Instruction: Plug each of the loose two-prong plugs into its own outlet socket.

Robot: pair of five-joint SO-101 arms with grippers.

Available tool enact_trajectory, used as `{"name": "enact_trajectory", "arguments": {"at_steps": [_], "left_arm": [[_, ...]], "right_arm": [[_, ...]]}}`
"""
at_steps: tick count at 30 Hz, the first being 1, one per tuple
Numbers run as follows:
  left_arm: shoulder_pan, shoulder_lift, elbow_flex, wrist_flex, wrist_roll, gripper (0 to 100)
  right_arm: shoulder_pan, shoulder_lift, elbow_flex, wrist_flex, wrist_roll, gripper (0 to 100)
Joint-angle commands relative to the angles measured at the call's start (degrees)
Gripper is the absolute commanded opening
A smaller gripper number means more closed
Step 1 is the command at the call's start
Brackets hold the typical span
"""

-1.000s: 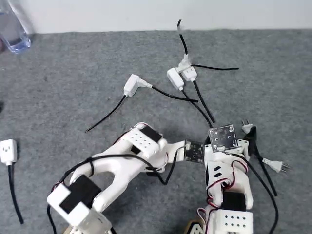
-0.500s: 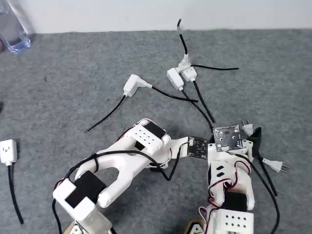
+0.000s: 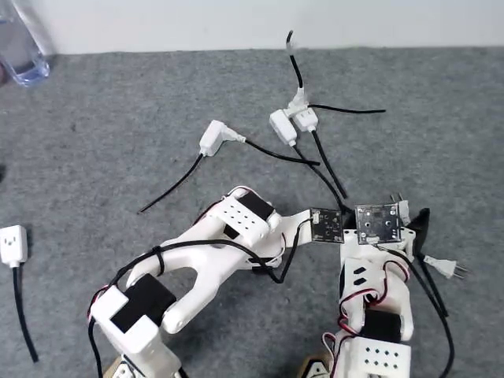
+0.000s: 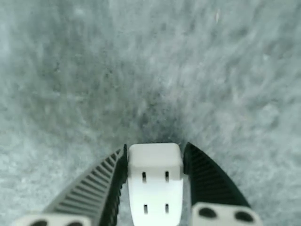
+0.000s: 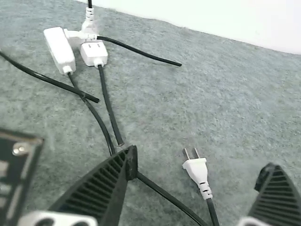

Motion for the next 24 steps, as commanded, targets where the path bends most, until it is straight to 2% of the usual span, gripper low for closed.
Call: {"name": "enact_trajectory", "arguments": {"at_steps": [1,8,22,24], "left_arm": [[0.70,-0.70,-1.80,0.70,0.53,18],[0.70,-0.70,-5.05,0.79,2.37,21],[-0.53,-0.70,-19.12,12.57,2.37,22],[-2.02,-0.70,-23.34,14.59,2.37,22]], "right_arm": [[0.66,-0.84,0.79,-1.36,-0.53,37.3],[0.66,-0.84,0.79,-1.45,-0.53,22.1],[2.33,-0.84,0.44,-2.15,-0.70,21.9],[4.53,-0.84,0.44,-3.12,-4.04,21.9]]}}
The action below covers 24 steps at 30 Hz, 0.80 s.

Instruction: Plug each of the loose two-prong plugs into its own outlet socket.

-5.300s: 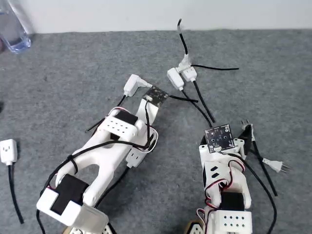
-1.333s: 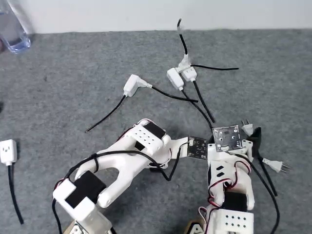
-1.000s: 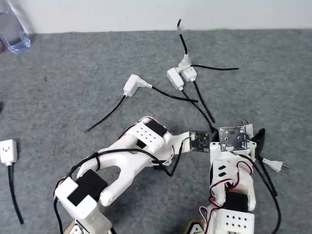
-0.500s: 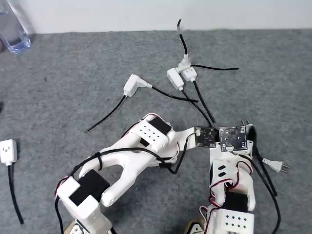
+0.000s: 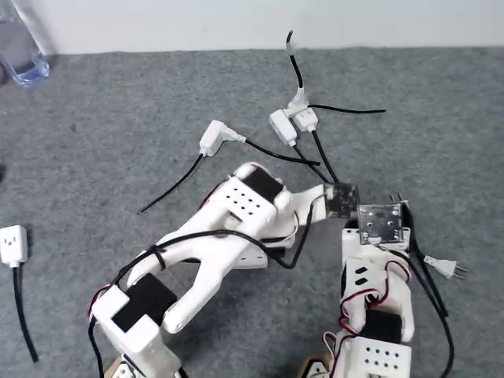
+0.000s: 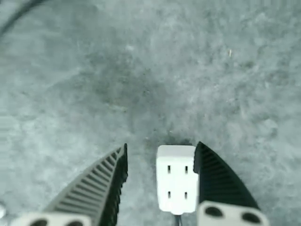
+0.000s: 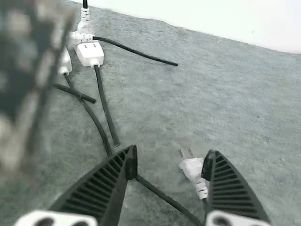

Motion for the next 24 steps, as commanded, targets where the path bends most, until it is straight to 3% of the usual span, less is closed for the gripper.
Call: {"name": "enact_trajectory", "arguments": {"at_steps": [1,11,14,18,24], "left_arm": [[-2.64,-0.79,-8.92,4.22,0.62,22],[-5.63,-0.79,-41.10,25.41,5.36,21],[-6.68,-1.85,-45.76,25.67,10.02,21],[-8.26,-7.30,-45.23,25.67,10.99,21],[-8.79,-23.65,-45.05,25.67,17.41,21]], "right_arm": [[3.65,-0.75,0.44,-2.51,-4.75,21.9],[4.35,-0.75,0.44,-3.12,-5.80,21.9],[3.82,-0.75,0.62,-3.12,-5.71,21.9],[3.65,-0.75,0.70,-3.12,-5.71,21.9],[3.30,-0.75,0.70,-3.21,-5.71,21.9]]}}
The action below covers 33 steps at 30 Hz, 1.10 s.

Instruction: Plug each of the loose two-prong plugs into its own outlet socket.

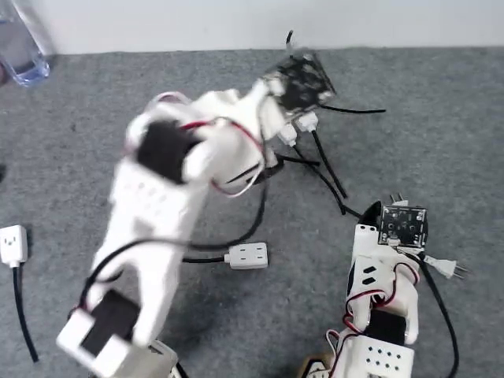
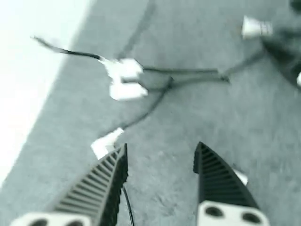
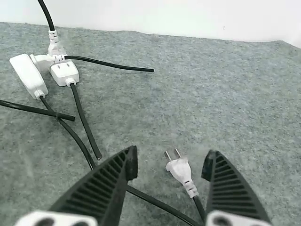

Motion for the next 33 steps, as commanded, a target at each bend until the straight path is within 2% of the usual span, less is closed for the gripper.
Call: {"name": "enact_trajectory", "arguments": {"at_steps": [1,3,5,12,15,19,21,25,27,33], "left_arm": [[-0.70,-12.92,-1.80,1.41,2.46,21],[-2.20,-18.90,0.13,1.41,5.36,21],[-6.68,-24.97,4.62,1.41,9.58,21],[-29.01,-41.23,30.46,-0.70,17.49,21],[-38.07,-47.12,42.42,-4.48,19.96,22],[-45.01,-56.00,59.65,-10.55,20.48,22],[-49.05,-60.66,69.58,-16.53,20.66,22],[-54.24,-71.30,89.19,-31.65,20.75,22],[-55.47,-77.36,97.54,-36.04,20.84,22],[-55.47,-93.80,115.03,-37.01,20.84,22]], "right_arm": [[-0.40,-0.75,0.70,-1.36,-0.44,21.9],[-0.48,-0.75,0.70,-1.36,-0.62,21.9],[-0.66,-0.75,0.70,-1.36,-0.70,21.9],[-1.63,-0.75,0.70,-1.01,-0.53,21.9],[-1.63,-0.75,0.79,-1.01,-0.53,21.9],[-1.63,-0.75,0.79,-0.84,-0.53,21.9],[-1.63,-0.75,0.79,-0.84,-0.53,21.9],[-1.54,-0.75,0.79,-0.84,-0.53,21.9],[-1.45,-0.75,0.79,-0.75,-0.53,21.9],[-1.19,-0.75,0.79,-0.75,-0.35,21.9]]}}
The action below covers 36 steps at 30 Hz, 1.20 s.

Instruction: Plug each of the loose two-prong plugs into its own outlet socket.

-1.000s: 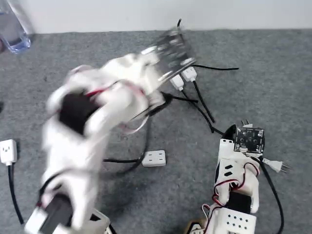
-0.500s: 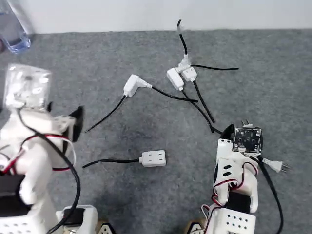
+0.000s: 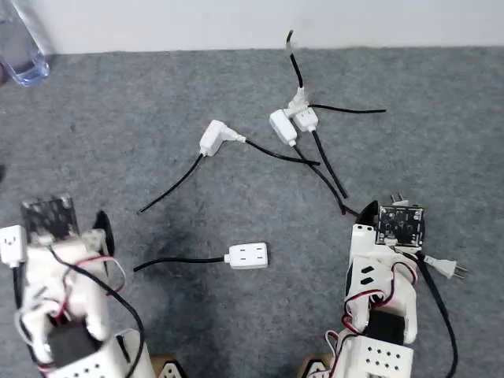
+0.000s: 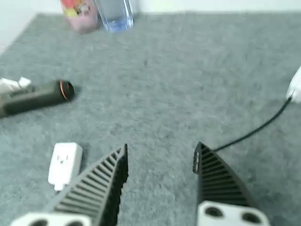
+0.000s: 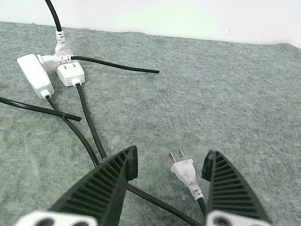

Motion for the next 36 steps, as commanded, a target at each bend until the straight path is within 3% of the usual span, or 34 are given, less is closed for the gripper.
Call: {"name": "enact_trajectory", "arguments": {"at_steps": [1,5,10,19,26,30,36], "left_arm": [[-0.53,-9.05,7.87,-0.70,0.53,22],[-0.53,-15.74,13.32,2.29,0.18,22],[-0.44,-14.86,16.75,2.11,-2.11,22],[3.43,-14.59,23.96,-0.88,-2.29,22],[3.96,-14.86,23.96,0.62,-2.37,22],[3.96,-14.86,23.96,0.70,-2.37,22],[3.96,-14.86,23.96,0.88,-2.37,22]], "right_arm": [[0.04,-0.75,0.79,-0.75,0.00,21.9],[0.13,-0.75,0.79,-0.66,3.60,21.9],[4.18,-0.66,-1.41,1.45,4.40,21.9],[9.36,-0.57,-20.22,22.29,5.63,21.9],[9.63,1.01,-31.30,29.58,8.79,21.9],[9.98,10.86,-36.57,29.85,10.81,21.9],[9.98,38.55,-53.71,33.71,11.60,21.9]]}}
